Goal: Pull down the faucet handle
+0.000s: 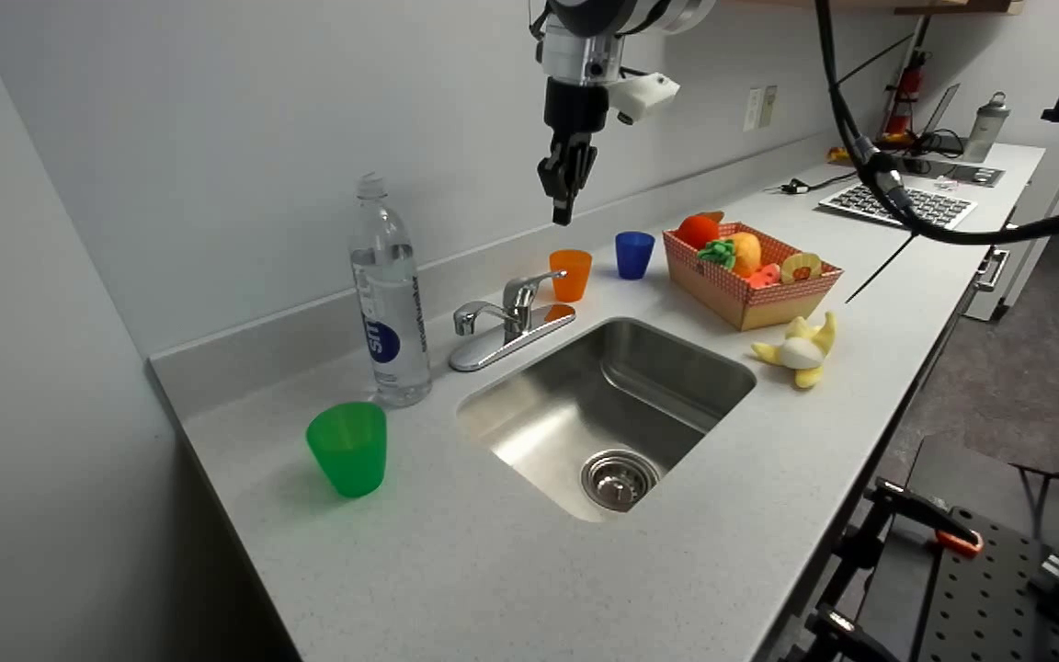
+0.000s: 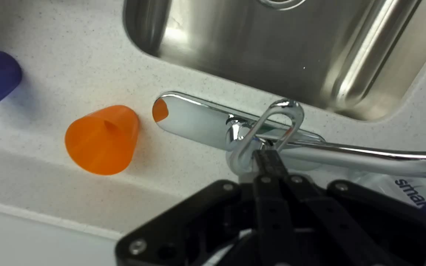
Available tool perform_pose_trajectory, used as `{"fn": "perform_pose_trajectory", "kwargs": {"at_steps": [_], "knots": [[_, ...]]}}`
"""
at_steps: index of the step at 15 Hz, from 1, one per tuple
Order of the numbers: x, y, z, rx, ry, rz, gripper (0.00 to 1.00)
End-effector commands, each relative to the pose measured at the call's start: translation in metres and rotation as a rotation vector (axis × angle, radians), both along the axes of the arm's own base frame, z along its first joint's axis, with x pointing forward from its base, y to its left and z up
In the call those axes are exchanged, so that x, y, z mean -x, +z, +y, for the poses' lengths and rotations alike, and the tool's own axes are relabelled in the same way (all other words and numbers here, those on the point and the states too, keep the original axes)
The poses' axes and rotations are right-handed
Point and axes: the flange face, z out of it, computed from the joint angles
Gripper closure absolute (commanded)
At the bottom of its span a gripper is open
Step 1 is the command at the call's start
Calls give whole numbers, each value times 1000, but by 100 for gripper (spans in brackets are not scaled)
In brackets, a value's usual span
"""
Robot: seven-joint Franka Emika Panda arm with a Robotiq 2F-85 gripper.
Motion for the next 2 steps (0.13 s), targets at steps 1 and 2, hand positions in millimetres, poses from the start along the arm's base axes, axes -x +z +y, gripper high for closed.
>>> {"fn": "perform_pose_trajectory", "kwargs": {"at_steps": [1,2], "knots": [[1,8,0,1,-1,-11,91],[1,13,0,2,-1,-18,84]]}}
